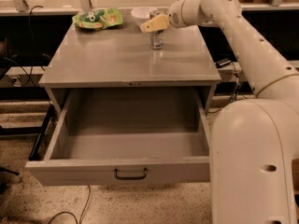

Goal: Place redbull can into top drawer

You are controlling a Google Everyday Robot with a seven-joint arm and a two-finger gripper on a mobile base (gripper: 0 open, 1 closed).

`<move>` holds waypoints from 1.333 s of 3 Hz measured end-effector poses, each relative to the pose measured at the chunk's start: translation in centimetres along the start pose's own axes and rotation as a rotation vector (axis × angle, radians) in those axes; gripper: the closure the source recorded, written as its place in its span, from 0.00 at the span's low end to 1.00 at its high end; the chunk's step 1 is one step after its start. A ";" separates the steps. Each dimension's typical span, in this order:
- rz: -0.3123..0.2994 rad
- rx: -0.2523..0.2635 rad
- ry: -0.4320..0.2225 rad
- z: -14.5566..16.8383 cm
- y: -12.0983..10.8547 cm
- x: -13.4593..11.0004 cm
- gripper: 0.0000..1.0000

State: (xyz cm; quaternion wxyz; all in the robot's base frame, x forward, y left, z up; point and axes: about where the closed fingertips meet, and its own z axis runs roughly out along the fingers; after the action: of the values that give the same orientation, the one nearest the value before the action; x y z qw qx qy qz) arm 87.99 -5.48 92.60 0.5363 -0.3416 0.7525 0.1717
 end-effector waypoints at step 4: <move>-0.006 -0.028 -0.079 -2.8 3.0 -1.9 0.86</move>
Offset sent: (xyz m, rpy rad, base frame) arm 0.0030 0.0235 0.0030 0.0348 0.0047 -0.0058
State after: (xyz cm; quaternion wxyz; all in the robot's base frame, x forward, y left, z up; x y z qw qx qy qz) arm 84.30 -4.45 95.03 0.5612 -0.3444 0.7273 0.1937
